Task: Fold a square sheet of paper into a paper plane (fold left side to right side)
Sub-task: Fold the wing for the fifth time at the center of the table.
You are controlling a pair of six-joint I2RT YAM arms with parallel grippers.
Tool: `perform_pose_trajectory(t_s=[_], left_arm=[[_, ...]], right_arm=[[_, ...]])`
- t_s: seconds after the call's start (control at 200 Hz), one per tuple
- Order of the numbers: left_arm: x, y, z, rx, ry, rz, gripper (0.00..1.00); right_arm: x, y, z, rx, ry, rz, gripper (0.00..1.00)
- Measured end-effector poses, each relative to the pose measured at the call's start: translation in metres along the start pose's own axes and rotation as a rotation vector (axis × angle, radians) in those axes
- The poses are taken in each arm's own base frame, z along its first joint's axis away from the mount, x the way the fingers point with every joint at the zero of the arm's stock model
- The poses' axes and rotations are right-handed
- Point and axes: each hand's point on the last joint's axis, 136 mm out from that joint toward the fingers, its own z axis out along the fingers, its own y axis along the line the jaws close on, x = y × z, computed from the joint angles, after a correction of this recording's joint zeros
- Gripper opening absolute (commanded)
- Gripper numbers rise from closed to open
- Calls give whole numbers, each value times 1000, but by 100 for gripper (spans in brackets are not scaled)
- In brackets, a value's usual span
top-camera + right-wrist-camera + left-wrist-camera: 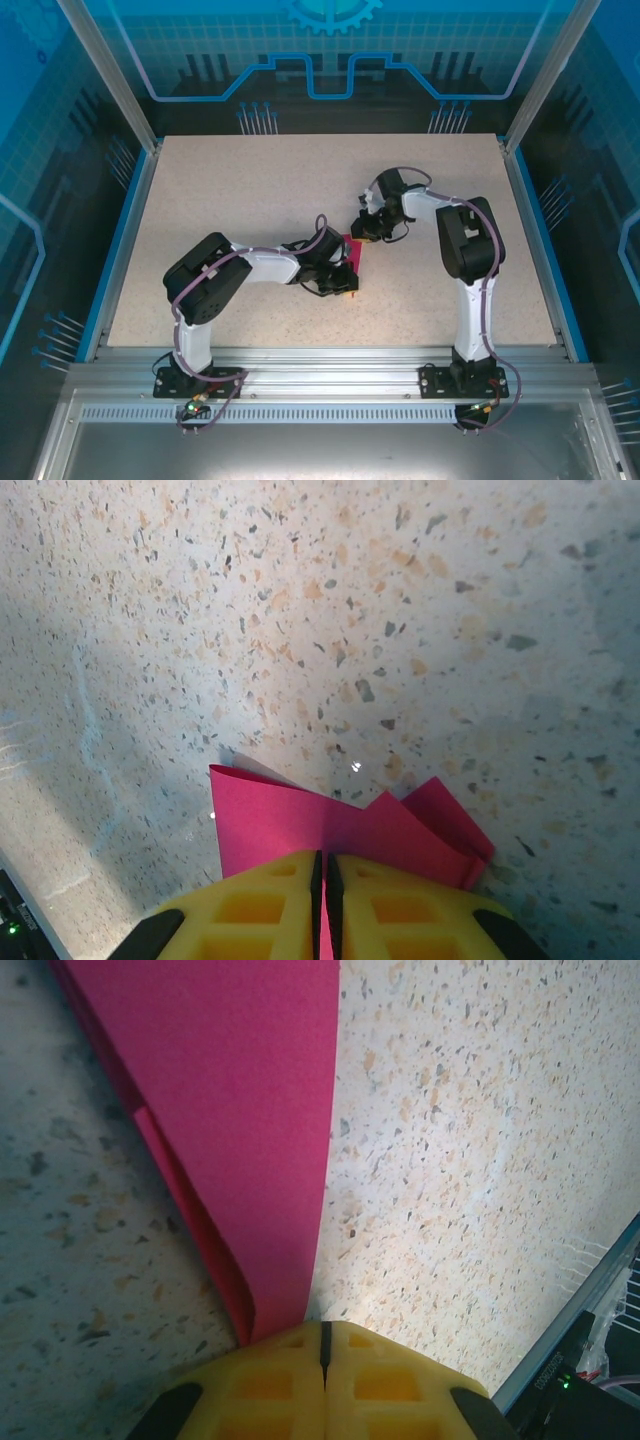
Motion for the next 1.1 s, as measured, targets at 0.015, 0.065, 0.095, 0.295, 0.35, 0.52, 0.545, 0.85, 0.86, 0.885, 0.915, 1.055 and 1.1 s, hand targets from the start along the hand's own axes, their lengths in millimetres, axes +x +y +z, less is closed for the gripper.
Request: perform_pose_trajectory(t_s=[0.015,0.065,0.095,0.295,0.35,0.52,0.545,0.85,0.86,0.885,0.915,1.055,1.1], left_arm=[[0,0,0,0,-1,0,7],[-1,0,0,1,-2,1,7],[-1,0,1,1,-3,1,7],[-4,-2,2,7,-9,5,7],[-4,-2,2,7,-9,5,7],[-3,-2,2,7,-9,5,7],[-3,-2,2,7,-9,5,7],[-4,-2,2,7,-9,5,7],[-4,-2,2,7,-10,5,7],[-4,-2,2,7,-9,5,7],[-4,-2,2,7,-9,5,7],[-4,-2,2,8,-10,5,7],[-4,-2,2,8,-10,5,7]], right_arm=[[-1,0,0,1,1,1,14],[-2,-1,0,-1,6,3,14],[-3,-1,0,-3,8,5,14],[-9,-2,-1,-22,19,23,14],[-13,-3,-1,-23,13,22,14],[-33,-10,-5,-18,-27,16,15],[-35,-11,-6,-18,-32,17,15],[-48,-16,-11,-19,-51,19,19],[-50,-16,-12,-14,-56,16,19],[-54,-18,-15,-4,-70,11,21],[-61,-20,-19,5,-91,4,22],[-84,-32,-56,43,-196,-16,30],[-86,-31,-69,51,-225,-25,31]])
